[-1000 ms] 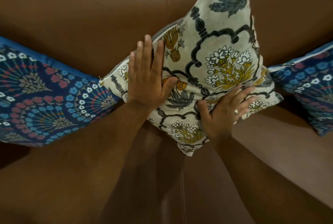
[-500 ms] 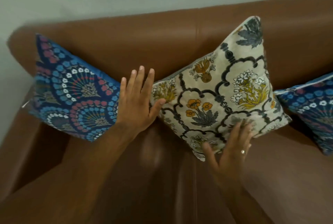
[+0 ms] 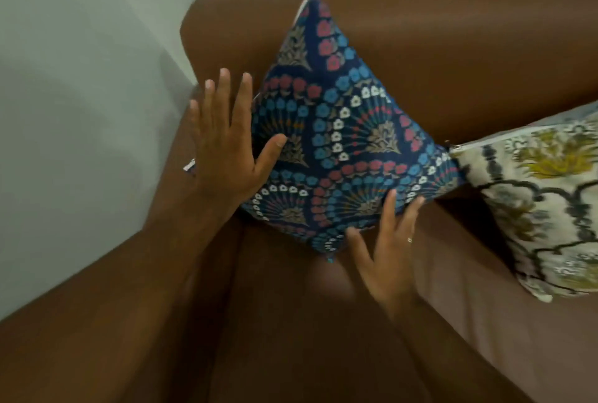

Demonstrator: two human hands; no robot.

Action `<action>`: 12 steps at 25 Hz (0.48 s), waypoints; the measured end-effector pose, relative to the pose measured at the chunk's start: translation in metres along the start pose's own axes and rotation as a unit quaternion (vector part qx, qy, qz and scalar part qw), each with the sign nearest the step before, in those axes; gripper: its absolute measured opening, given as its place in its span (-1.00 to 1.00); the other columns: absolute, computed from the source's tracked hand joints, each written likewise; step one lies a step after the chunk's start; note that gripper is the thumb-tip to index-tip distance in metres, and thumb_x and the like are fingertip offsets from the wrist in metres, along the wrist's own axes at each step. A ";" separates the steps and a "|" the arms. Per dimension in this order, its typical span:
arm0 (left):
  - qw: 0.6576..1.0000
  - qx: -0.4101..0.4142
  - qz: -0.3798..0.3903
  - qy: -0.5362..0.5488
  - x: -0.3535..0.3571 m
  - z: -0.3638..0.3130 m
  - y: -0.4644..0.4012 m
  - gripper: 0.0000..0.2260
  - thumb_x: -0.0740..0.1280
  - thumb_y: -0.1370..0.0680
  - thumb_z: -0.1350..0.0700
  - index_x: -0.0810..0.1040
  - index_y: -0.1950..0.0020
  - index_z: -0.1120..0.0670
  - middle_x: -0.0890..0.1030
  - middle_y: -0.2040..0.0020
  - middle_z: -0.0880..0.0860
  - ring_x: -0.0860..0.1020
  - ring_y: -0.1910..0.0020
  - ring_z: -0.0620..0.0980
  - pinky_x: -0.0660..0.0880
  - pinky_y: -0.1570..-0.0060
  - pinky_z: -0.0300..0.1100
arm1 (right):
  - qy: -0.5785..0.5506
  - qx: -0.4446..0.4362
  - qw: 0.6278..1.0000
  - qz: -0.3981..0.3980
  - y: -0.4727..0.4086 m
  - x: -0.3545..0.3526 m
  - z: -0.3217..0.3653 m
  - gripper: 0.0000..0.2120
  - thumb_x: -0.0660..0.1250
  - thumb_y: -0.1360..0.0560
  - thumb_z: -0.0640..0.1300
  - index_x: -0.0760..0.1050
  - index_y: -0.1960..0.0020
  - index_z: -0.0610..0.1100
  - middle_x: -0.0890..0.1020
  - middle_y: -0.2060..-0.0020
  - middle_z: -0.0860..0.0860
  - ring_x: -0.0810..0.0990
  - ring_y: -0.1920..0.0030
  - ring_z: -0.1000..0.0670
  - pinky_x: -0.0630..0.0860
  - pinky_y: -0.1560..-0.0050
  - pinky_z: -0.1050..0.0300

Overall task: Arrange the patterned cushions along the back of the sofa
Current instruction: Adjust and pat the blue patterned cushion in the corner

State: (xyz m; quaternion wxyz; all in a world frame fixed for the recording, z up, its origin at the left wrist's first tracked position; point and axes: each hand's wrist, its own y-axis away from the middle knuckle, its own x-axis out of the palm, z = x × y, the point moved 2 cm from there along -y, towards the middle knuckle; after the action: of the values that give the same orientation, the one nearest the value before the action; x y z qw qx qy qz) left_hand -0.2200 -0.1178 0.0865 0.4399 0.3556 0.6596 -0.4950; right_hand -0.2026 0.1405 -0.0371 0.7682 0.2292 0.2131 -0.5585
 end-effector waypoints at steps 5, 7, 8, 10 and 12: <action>0.976 0.003 0.086 0.199 0.024 0.044 -0.008 -0.29 0.20 -0.63 -0.24 0.16 -0.62 0.17 0.42 -0.51 0.14 0.43 -0.45 0.11 0.41 -0.40 0.09 | -0.233 0.148 0.956 -0.104 -0.013 0.033 -0.003 -0.08 0.26 -0.65 0.11 -0.35 -0.69 -0.06 -0.19 -0.71 -0.02 -0.15 -0.64 0.12 -0.09 -0.69 0.14; 0.963 0.009 0.082 0.258 0.035 0.049 -0.008 -0.37 0.21 -0.63 -0.23 0.28 -0.55 0.16 0.51 -0.41 0.10 0.52 -0.34 0.06 0.51 -0.26 0.08 | -0.339 0.181 0.915 -0.121 -0.028 0.043 -0.009 -0.16 0.19 -0.72 0.01 -0.41 -0.67 0.01 -0.07 -0.71 0.05 0.07 -0.68 0.03 0.14 -0.67 -0.18; 0.960 0.010 0.068 0.270 0.039 0.049 -0.008 -0.39 0.22 -0.61 -0.23 0.33 -0.50 0.16 0.55 -0.33 0.10 0.55 -0.26 0.05 0.54 -0.17 0.08 | -0.366 0.187 0.903 -0.123 -0.033 0.047 -0.010 -0.20 0.15 -0.73 0.01 -0.40 -0.67 0.07 -0.03 -0.72 0.05 0.15 -0.68 -0.03 0.22 -0.63 -0.24; 0.962 0.013 0.037 0.269 0.041 0.050 -0.006 -0.42 0.25 -0.60 -0.24 0.39 -0.42 0.18 0.59 -0.22 0.11 0.59 -0.14 0.04 0.57 -0.06 0.07 | -0.395 0.191 0.890 -0.126 -0.035 0.055 -0.012 -0.24 0.12 -0.72 0.06 -0.36 -0.68 0.15 0.04 -0.72 0.05 0.21 -0.67 -0.06 0.26 -0.60 -0.29; 0.970 0.009 -0.006 0.244 0.033 0.057 0.000 -0.41 0.26 -0.59 -0.25 0.43 -0.36 0.22 0.61 -0.16 0.14 0.59 -0.08 0.06 0.56 0.00 0.00 | -0.395 0.189 0.892 -0.116 -0.032 0.061 -0.009 -0.28 0.13 -0.72 0.05 -0.25 -0.71 0.10 0.11 -0.71 0.01 0.21 -0.67 -0.08 0.22 -0.62 -0.29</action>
State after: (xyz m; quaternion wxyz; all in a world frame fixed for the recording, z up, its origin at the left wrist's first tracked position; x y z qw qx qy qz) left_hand -0.2192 -0.1722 0.0488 0.2593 0.4654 0.7448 -0.4018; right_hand -0.2165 0.0910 -0.0835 0.6611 0.1043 -0.1925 -0.7176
